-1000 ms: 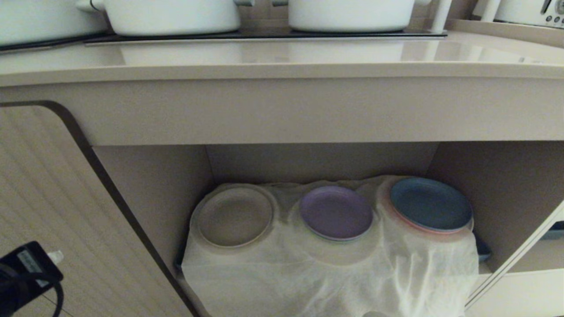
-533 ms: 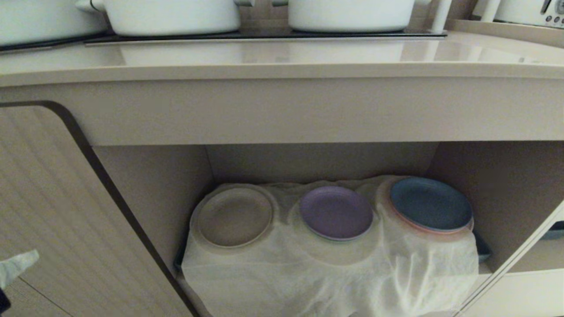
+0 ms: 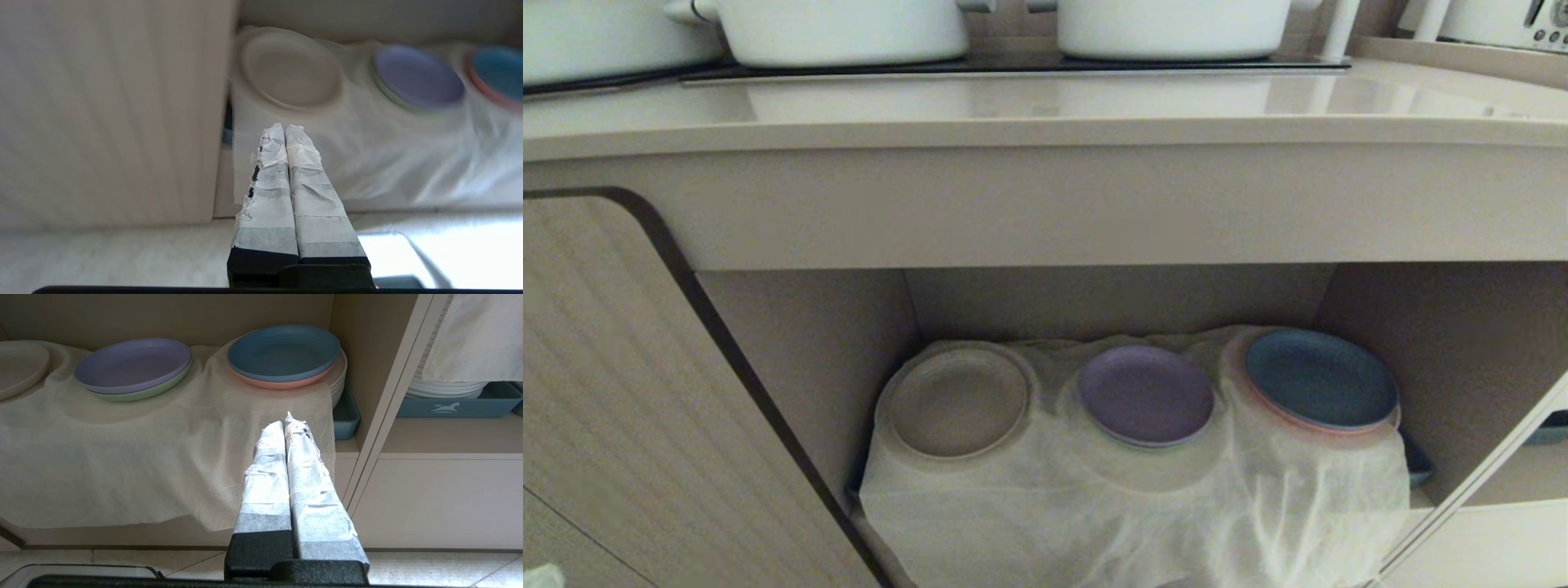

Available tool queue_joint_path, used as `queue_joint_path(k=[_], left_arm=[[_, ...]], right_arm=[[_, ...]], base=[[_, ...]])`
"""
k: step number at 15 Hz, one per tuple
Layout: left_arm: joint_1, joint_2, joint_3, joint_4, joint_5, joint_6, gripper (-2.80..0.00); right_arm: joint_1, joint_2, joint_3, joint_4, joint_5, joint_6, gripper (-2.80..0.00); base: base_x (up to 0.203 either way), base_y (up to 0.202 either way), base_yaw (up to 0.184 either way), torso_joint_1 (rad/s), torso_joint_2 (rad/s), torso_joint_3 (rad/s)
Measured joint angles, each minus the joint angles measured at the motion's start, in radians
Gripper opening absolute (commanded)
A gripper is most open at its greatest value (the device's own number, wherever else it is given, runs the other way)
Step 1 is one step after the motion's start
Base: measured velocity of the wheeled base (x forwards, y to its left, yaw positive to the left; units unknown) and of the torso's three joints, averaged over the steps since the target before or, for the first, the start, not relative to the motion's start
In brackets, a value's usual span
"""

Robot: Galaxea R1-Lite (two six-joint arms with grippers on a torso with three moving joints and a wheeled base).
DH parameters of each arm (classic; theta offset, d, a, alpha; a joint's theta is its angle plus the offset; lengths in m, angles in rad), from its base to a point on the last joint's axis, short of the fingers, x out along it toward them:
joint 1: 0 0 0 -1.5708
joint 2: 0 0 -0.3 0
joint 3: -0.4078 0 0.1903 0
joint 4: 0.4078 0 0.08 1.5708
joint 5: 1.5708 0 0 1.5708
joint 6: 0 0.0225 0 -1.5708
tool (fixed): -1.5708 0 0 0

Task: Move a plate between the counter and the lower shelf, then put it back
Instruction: Pick up the plate in the cupboard

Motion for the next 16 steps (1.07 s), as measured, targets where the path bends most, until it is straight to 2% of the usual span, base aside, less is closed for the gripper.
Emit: queue_joint_path(k=[3,5,7,9,12,14,16], left_arm=[[0.042,-0.152,0.107,0.005,-0.099,0.079,-2.80],[0.053,-0.238,0.188,0.007,-0.115,0.125,-2.80],[0.056,-0.303,0.234,-0.008,-0.107,0.141,-2.80],[0.058,-0.336,0.267,-0.056,-0.071,0.152,-2.80],[0.058,-0.355,0.355,-0.183,0.090,0.210,-2.80],[0.058,-0.358,0.405,-0.282,0.116,0.185,-2.80],[0.058,-0.359,0.418,-0.284,0.118,0.140,-2.80]], right_arm=[[0.000,0.000,0.000,0.000,0.000,0.000,-2.80],[0.000,0.000,0.000,0.000,0.000,0.000,-2.80],[0.000,0.000,0.000,0.000,0.000,0.001,-2.80],[0.000,0.000,0.000,0.000,0.000,0.000,-2.80],[0.000,0.000,0.000,0.000,0.000,0.000,-2.80],[0.000,0.000,0.000,0.000,0.000,0.000,-2.80],[0.000,0.000,0.000,0.000,0.000,0.000,-2.80]], base=[[0.000,0.000,0.000,0.000,0.00,0.000],[0.000,0.000,0.000,0.000,0.00,0.000],[0.000,0.000,0.000,0.000,0.00,0.000],[0.000,0.000,0.000,0.000,0.00,0.000],[0.000,0.000,0.000,0.000,0.00,0.000],[0.000,0.000,0.000,0.000,0.00,0.000],[0.000,0.000,0.000,0.000,0.00,0.000]])
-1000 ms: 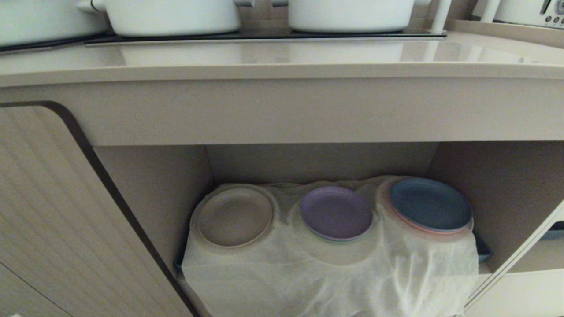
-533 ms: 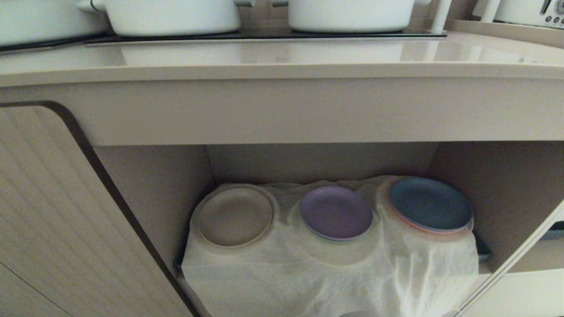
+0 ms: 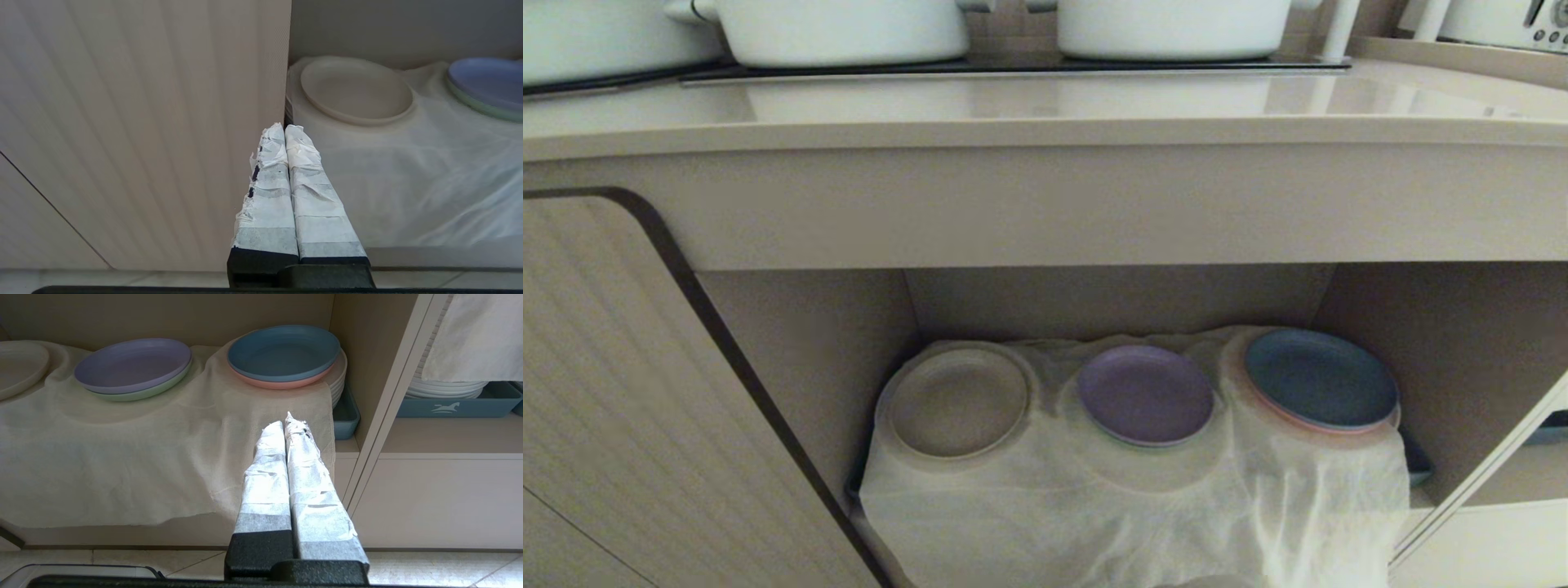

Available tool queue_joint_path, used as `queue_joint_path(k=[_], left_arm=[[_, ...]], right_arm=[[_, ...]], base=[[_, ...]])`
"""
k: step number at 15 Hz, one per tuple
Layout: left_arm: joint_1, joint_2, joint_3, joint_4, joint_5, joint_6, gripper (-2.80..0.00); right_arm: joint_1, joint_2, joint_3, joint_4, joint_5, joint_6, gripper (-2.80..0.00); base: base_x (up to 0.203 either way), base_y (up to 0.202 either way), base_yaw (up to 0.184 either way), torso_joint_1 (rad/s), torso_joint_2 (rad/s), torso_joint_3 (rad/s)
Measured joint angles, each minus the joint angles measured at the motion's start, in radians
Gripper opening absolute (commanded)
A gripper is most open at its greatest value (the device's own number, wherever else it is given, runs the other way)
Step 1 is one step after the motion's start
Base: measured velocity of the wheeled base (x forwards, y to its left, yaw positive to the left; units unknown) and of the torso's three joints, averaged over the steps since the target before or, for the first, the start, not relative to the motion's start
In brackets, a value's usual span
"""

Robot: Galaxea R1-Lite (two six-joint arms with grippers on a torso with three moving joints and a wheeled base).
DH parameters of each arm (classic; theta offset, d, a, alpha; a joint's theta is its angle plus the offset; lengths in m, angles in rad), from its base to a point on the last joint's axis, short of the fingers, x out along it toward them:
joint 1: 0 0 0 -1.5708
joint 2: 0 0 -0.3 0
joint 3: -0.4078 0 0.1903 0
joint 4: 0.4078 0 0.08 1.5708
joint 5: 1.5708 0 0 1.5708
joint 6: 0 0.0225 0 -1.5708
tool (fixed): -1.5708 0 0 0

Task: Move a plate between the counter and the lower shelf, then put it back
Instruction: Pick up the plate in the cupboard

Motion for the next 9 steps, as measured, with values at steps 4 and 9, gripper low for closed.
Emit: queue_joint_path(k=[4,9], left_arm=[[0.000,0.000,0.005,0.001,-0.001,-0.004,-2.80],[0.000,0.000,0.004,0.001,-0.001,0.001,-2.80]], right_arm=[[0.000,0.000,0.000,0.000,0.000,0.001,-2.80],[0.000,0.000,0.000,0.000,0.000,0.001,-2.80]], base=[[0.000,0.000,0.000,0.000,0.00,0.000],[0.000,0.000,0.000,0.000,0.00,0.000]])
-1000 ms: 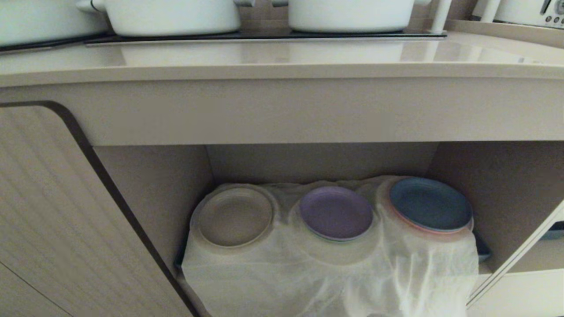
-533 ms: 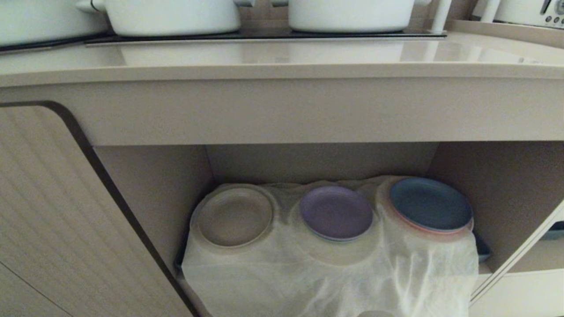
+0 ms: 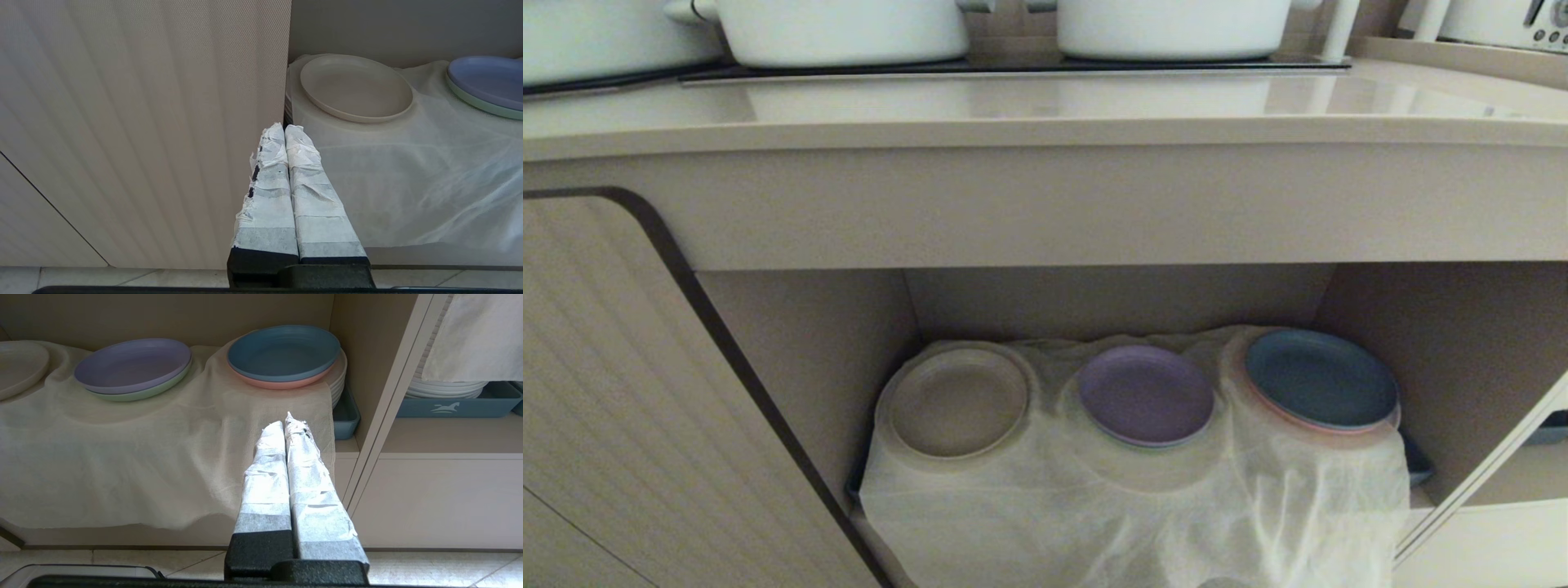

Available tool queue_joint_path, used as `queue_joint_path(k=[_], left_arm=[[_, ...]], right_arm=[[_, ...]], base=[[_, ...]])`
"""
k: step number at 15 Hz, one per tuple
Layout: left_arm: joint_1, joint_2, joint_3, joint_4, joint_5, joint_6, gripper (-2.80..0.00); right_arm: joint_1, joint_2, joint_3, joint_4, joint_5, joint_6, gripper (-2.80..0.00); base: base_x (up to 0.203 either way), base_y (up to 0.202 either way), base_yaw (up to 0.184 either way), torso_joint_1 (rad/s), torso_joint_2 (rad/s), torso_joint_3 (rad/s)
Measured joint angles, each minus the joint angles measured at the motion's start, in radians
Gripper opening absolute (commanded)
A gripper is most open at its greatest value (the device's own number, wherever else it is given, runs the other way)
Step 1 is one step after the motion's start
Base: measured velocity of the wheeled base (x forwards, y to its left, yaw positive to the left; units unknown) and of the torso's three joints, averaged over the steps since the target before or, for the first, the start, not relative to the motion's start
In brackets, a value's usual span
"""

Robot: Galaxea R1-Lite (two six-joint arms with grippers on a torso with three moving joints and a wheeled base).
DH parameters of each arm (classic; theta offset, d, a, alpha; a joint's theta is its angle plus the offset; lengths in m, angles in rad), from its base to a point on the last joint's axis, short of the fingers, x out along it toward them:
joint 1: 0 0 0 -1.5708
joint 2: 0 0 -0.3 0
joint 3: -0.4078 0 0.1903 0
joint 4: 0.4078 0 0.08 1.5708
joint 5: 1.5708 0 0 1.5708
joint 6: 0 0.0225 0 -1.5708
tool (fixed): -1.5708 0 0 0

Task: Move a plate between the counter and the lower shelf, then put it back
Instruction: Pick up the plate in the cupboard

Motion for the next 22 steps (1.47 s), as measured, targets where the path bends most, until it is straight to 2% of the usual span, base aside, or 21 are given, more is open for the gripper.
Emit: queue_joint_path(k=[22], left_arm=[[0.000,0.000,-0.001,0.000,-0.001,0.003,-2.80]], right_arm=[[0.000,0.000,0.000,0.000,0.000,0.000,-2.80]], base=[[0.000,0.000,0.000,0.000,0.00,0.000]])
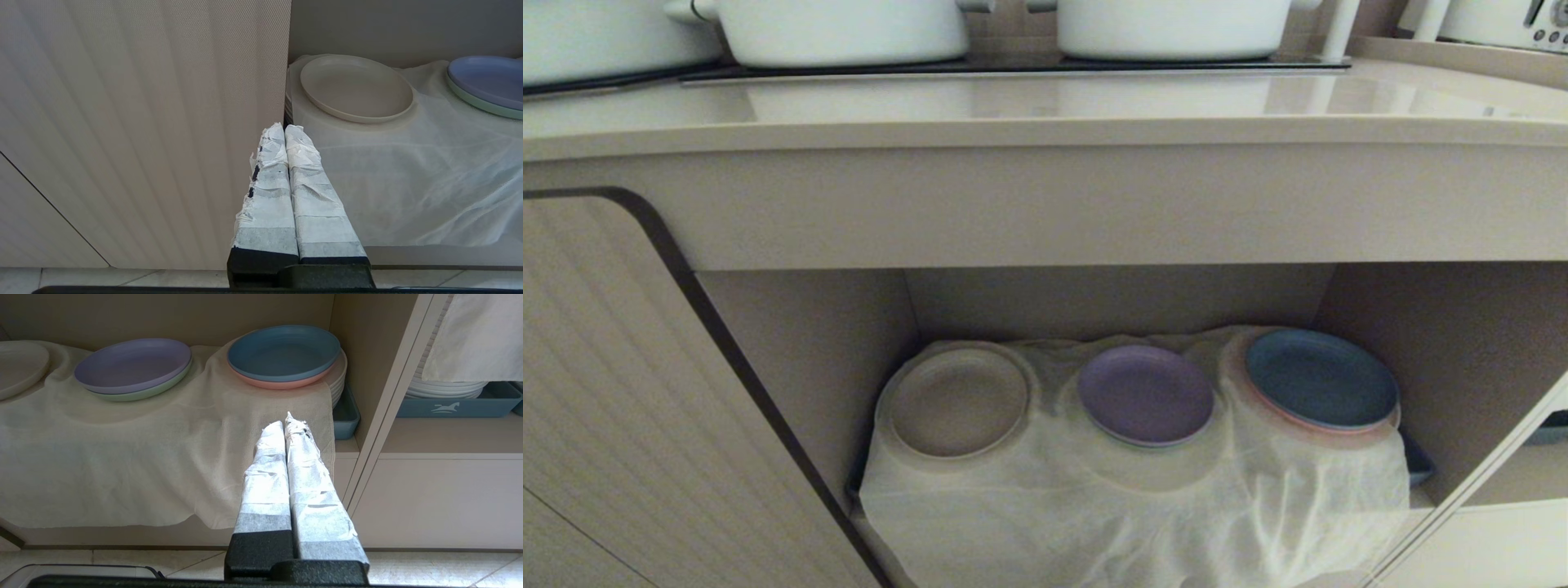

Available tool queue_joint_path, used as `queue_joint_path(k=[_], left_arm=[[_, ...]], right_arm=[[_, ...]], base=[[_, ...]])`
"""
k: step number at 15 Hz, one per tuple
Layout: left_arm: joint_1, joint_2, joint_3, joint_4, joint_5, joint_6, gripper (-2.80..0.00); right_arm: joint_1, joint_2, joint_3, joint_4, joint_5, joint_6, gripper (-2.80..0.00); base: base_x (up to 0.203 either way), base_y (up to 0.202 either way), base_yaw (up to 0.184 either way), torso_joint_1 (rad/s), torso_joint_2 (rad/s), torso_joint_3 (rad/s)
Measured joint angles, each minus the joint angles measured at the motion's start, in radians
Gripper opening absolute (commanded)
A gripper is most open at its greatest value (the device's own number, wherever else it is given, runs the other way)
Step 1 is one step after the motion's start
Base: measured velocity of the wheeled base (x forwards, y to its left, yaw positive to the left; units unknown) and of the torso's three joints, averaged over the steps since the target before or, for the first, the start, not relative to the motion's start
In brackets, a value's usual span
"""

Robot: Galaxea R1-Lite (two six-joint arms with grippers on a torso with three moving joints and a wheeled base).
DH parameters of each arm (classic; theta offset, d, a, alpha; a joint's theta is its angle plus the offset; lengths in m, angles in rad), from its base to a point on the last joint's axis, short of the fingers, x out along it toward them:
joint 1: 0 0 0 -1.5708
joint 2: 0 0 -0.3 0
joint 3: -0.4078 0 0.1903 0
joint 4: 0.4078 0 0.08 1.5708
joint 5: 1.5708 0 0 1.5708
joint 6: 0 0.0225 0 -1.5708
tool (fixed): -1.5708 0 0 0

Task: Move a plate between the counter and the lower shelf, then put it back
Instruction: Pick up the plate in the cupboard

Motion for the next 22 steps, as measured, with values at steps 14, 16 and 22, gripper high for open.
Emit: queue_joint_path(k=[14,16,22], left_arm=[[0.000,0.000,0.000,0.000,0.000,-0.003,-2.80],[0.000,0.000,0.000,0.000,0.000,-0.003,-2.80],[0.000,0.000,0.000,0.000,0.000,-0.001,-2.80]], right_arm=[[0.000,0.000,0.000,0.000,0.000,0.000,-2.80],[0.000,0.000,0.000,0.000,0.000,0.000,-2.80],[0.000,0.000,0.000,0.000,0.000,0.000,-2.80]], base=[[0.000,0.000,0.000,0.000,0.00,0.000],[0.000,0.000,0.000,0.000,0.00,0.000],[0.000,0.000,0.000,0.000,0.00,0.000]])
